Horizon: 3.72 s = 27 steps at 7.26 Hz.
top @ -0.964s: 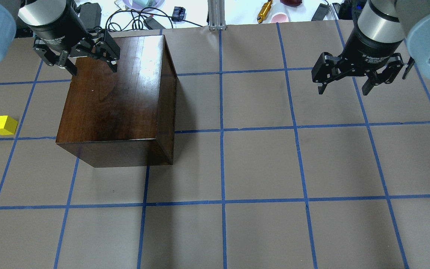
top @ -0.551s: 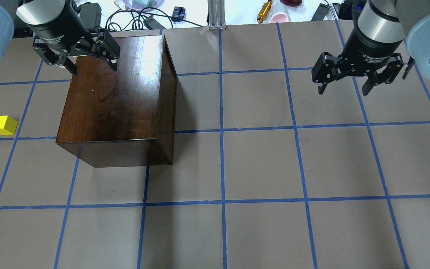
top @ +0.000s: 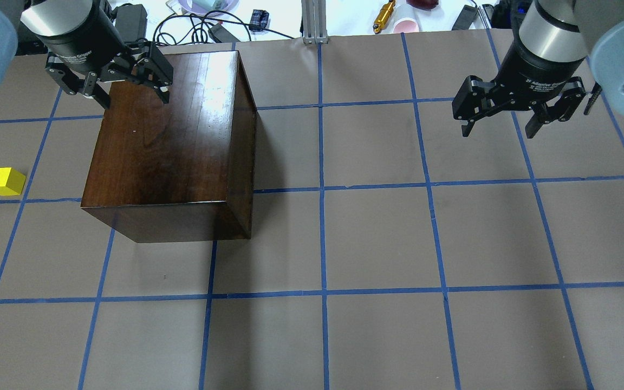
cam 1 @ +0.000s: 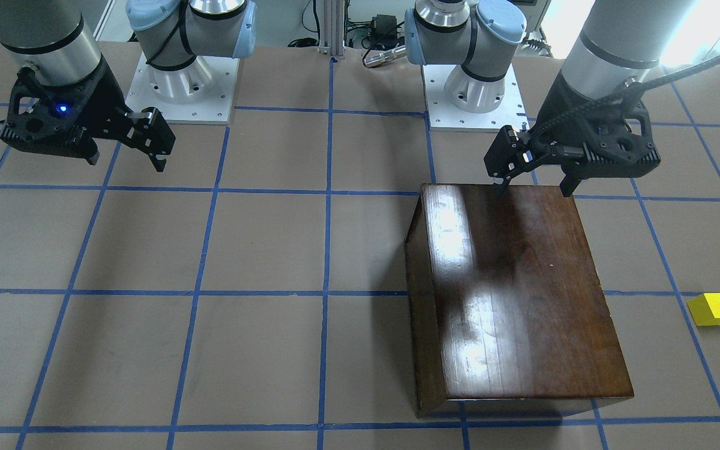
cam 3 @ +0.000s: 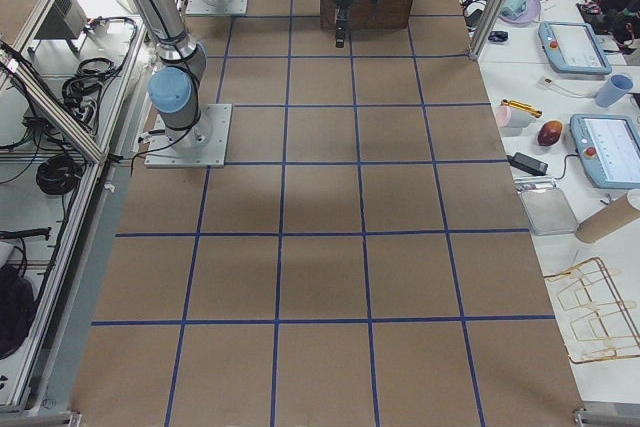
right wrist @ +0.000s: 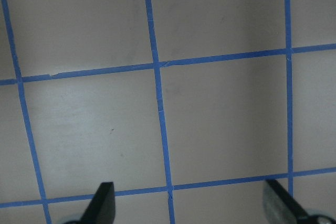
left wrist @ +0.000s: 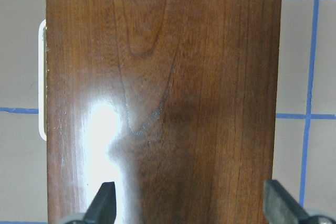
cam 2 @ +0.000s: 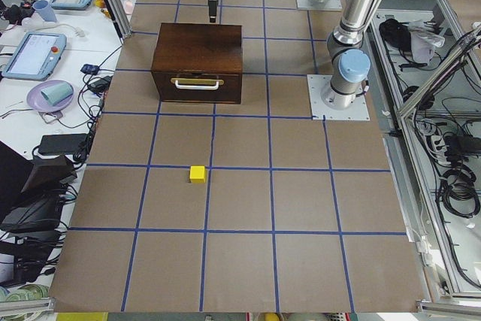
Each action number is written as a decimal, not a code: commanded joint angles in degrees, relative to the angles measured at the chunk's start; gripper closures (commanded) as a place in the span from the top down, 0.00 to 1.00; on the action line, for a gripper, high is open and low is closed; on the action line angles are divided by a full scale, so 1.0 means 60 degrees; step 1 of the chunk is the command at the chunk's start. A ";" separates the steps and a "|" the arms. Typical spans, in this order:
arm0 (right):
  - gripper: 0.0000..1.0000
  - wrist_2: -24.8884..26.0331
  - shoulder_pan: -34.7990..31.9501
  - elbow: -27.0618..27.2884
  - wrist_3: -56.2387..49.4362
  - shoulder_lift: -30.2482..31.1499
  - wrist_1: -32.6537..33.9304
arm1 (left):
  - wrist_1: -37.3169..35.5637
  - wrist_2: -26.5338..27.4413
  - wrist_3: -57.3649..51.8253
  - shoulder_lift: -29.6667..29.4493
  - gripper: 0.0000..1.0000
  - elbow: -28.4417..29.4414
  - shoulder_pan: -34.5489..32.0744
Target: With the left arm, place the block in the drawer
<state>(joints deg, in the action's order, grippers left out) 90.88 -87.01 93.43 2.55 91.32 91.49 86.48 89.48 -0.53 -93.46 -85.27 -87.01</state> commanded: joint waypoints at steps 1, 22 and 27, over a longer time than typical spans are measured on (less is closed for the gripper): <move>1.00 0.0000 0.0000 0.0000 0.0000 0.0000 0.0000 | 0.0001 0.0013 0.0000 0.0034 1.00 -0.0011 0.0000; 1.00 0.0000 0.0000 0.0000 0.0000 0.0000 0.0000 | -0.0980 -0.1569 -0.4951 -0.2792 1.00 0.0018 0.4351; 1.00 0.0000 0.0000 0.0000 0.0000 0.0000 0.0000 | -0.0951 -0.1965 -0.5112 -0.3188 1.00 -0.0026 0.4365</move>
<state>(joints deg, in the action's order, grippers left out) 90.88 -87.01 93.43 2.55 91.32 91.49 80.68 77.81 -30.80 -112.10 -85.42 -60.82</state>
